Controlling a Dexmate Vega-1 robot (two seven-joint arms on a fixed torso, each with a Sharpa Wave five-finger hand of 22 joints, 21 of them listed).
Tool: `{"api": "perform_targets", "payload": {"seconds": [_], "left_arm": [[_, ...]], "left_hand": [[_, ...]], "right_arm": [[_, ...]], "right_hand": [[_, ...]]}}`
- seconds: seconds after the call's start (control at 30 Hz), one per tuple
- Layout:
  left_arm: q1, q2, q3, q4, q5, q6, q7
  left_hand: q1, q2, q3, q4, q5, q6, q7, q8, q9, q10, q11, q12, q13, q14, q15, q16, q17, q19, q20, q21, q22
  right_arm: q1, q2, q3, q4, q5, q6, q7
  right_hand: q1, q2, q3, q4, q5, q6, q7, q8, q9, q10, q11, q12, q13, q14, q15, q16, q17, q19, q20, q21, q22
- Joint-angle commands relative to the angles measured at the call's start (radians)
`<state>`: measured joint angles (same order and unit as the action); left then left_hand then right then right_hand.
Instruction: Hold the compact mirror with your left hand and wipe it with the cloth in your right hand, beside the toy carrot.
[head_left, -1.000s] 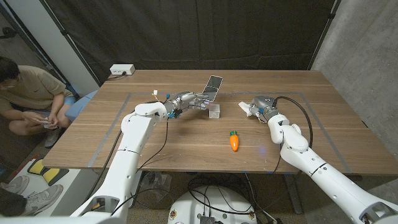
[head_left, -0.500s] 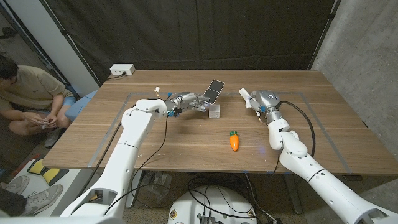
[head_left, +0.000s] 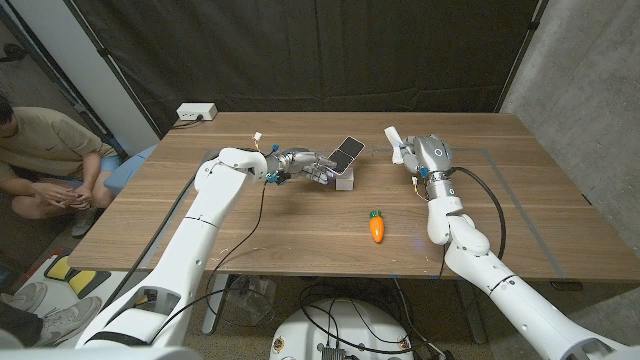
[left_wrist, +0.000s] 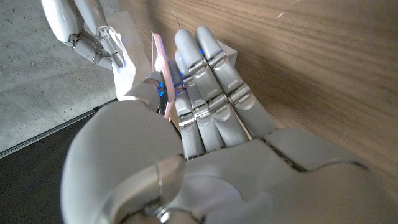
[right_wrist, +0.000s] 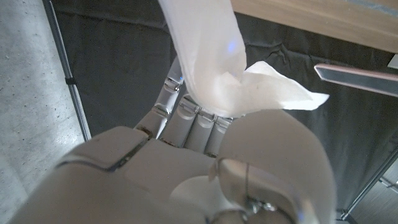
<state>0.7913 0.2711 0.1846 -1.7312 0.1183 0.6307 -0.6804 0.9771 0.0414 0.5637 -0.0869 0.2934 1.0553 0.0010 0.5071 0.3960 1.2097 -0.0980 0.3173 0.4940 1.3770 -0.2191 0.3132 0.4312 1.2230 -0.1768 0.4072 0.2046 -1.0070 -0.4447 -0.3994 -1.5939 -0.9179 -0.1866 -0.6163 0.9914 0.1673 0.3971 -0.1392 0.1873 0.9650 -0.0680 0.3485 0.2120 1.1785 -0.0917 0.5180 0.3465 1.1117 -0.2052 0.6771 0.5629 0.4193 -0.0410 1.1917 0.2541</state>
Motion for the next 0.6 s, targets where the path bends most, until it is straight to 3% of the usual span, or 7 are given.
{"api": "perform_targets", "payload": {"seconds": [0.03, 0.43, 0.6], "left_arm": [[-0.052, 0.036, 0.034, 0.041, 0.019, -0.051, -0.08], [-0.093, 0.034, 0.034, 0.137, -0.038, -0.226, -0.182], [-0.102, 0.028, 0.03, 0.158, -0.054, -0.254, -0.206]], "left_hand": [[0.005, 0.007, 0.035, -0.003, 0.007, 0.005, 0.012, 0.073, 0.001, 0.031, -0.02, -0.003, 0.005, 0.002, -0.003, -0.002, 0.005, -0.006, -0.002, 0.006, 0.0], [0.003, 0.006, 0.039, 0.0, 0.008, 0.001, 0.011, 0.075, 0.002, 0.028, -0.022, -0.005, 0.008, 0.0, -0.004, -0.005, 0.008, -0.016, -0.003, 0.012, 0.0], [0.001, 0.006, 0.04, 0.001, 0.008, 0.003, 0.009, 0.077, 0.0, 0.027, -0.023, -0.005, 0.012, 0.0, -0.004, -0.006, 0.01, -0.019, -0.004, 0.014, 0.001]], "right_arm": [[0.006, 0.025, 0.002, 0.018, 0.027, 0.073, -0.114], [-0.001, 0.054, -0.009, 0.007, 0.001, 0.059, -0.166], [-0.003, 0.043, -0.021, 0.004, -0.015, 0.062, -0.156]], "right_hand": [[0.012, -0.001, -0.003, -0.001, 0.006, 0.021, -0.01, 0.005, 0.006, 0.006, 0.01, 0.007, 0.012, 0.0, -0.028, 0.005, 0.009, 0.002, -0.098, 0.018, -0.002], [0.015, -0.002, -0.003, 0.003, 0.007, 0.032, -0.01, 0.005, 0.007, 0.006, 0.016, 0.011, 0.029, -0.003, -0.027, 0.0, 0.023, -0.003, -0.098, 0.04, -0.01], [0.016, -0.003, -0.003, 0.004, 0.008, 0.035, -0.007, 0.005, 0.008, 0.007, 0.013, 0.012, 0.035, -0.002, -0.027, -0.001, 0.027, -0.004, -0.099, 0.046, -0.014]]}}
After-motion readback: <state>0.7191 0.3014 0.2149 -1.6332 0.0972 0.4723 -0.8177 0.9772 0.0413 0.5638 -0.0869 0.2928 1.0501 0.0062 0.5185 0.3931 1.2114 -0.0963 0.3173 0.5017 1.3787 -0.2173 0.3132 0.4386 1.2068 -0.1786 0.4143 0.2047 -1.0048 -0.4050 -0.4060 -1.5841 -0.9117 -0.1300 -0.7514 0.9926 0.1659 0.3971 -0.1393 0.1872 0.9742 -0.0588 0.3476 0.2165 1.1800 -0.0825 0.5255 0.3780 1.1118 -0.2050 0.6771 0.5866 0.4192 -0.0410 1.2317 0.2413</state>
